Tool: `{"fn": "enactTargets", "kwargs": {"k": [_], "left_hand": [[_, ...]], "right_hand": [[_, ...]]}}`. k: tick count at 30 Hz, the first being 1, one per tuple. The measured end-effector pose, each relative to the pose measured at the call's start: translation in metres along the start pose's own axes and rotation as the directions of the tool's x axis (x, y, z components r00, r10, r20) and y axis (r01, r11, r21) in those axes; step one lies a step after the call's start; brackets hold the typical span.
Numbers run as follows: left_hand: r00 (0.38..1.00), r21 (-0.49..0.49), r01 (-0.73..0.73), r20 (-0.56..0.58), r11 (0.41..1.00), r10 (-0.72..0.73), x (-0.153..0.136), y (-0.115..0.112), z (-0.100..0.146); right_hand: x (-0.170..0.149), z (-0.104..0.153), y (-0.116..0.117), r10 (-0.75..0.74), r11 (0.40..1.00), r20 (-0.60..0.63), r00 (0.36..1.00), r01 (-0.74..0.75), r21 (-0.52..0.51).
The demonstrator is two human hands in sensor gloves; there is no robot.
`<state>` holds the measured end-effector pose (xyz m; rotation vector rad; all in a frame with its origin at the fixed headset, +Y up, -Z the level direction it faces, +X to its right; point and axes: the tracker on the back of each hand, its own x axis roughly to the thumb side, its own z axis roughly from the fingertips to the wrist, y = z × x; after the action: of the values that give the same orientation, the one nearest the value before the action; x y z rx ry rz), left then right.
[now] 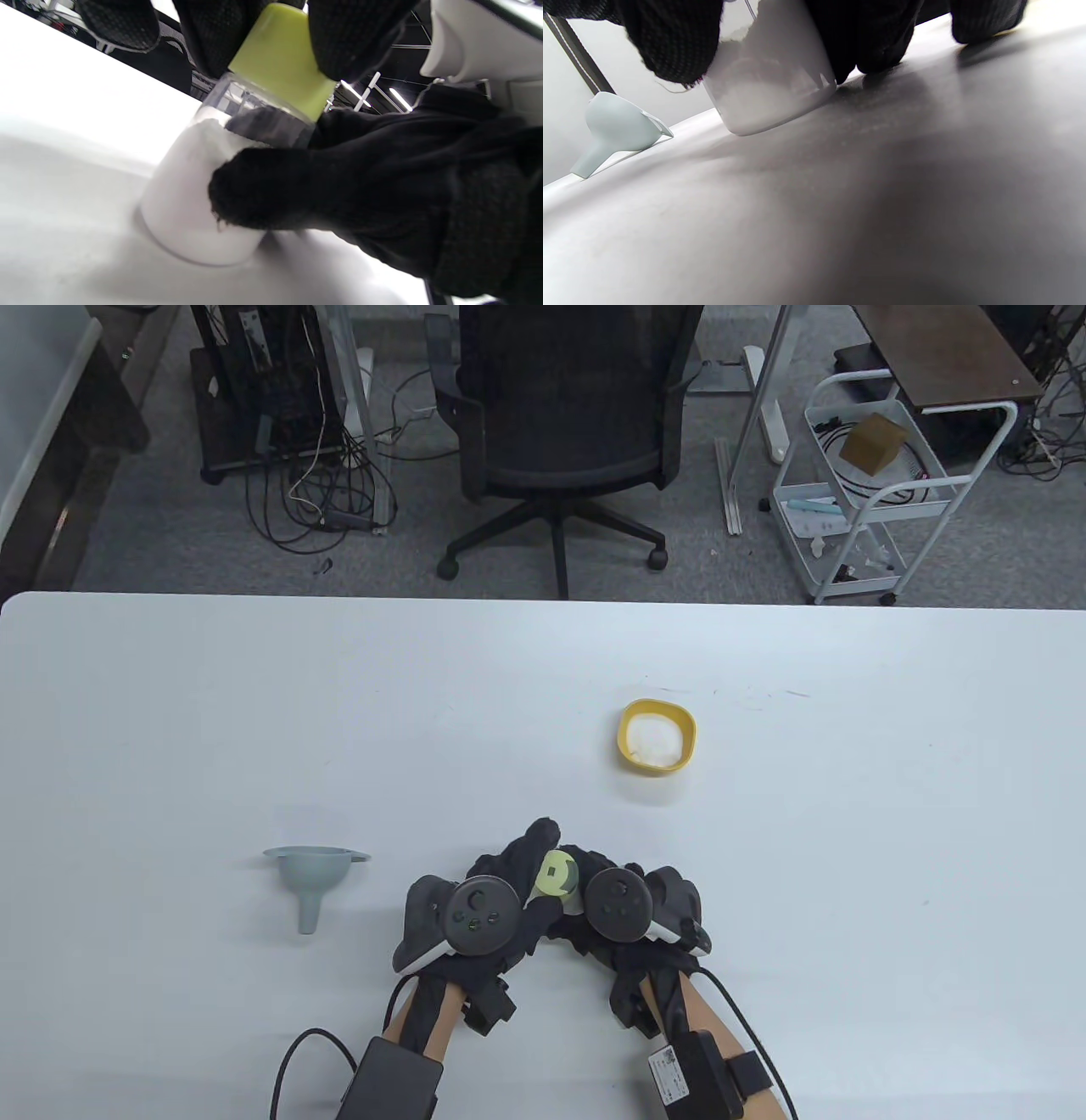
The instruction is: Unscrew the press dispenser and pour salt into it
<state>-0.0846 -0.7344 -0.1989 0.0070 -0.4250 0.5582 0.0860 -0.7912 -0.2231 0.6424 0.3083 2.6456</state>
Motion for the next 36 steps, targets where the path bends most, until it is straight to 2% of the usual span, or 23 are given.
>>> {"fn": "enactTargets", "kwargs": {"k": [6, 13, 17, 18, 21, 26, 36], "left_hand": [[0.993, 0.110, 0.086, -0.095, 0.990, -0.075, 0.003, -0.003, 0.003], [0.976, 0.131, 0.152, -0.178, 0.980, -0.128, 0.002, -0.008, 0.005], [0.994, 0.058, -0.013, -0.103, 0.998, 0.019, -0.004, -0.004, 0.004], [0.994, 0.012, -0.082, -0.064, 0.997, 0.083, -0.006, -0.003, 0.004], [0.981, -0.040, -0.195, -0.001, 0.980, 0.195, -0.007, -0.004, 0.002], [0.991, -0.081, -0.133, 0.017, 0.988, 0.134, -0.004, -0.007, 0.000], [0.994, 0.013, -0.099, -0.037, 0.995, 0.100, -0.008, -0.005, 0.003]], "right_hand": [[0.000, 0.000, 0.000, 0.001, 1.000, 0.000, 1.000, -0.001, 0.000], [0.000, 0.000, 0.000, 0.001, 1.000, 0.000, 1.000, -0.001, 0.000], [0.000, 0.000, 0.000, 0.001, 1.000, 0.000, 1.000, -0.001, 0.000], [0.000, 0.000, 0.000, 0.001, 1.000, 0.000, 1.000, -0.001, 0.000], [0.000, 0.000, 0.000, 0.001, 1.000, 0.000, 1.000, -0.001, 0.000], [0.000, 0.000, 0.000, 0.001, 1.000, 0.000, 1.000, -0.001, 0.000], [0.000, 0.000, 0.000, -0.001, 1.000, -0.001, 1.000, 0.001, 0.000]]}}
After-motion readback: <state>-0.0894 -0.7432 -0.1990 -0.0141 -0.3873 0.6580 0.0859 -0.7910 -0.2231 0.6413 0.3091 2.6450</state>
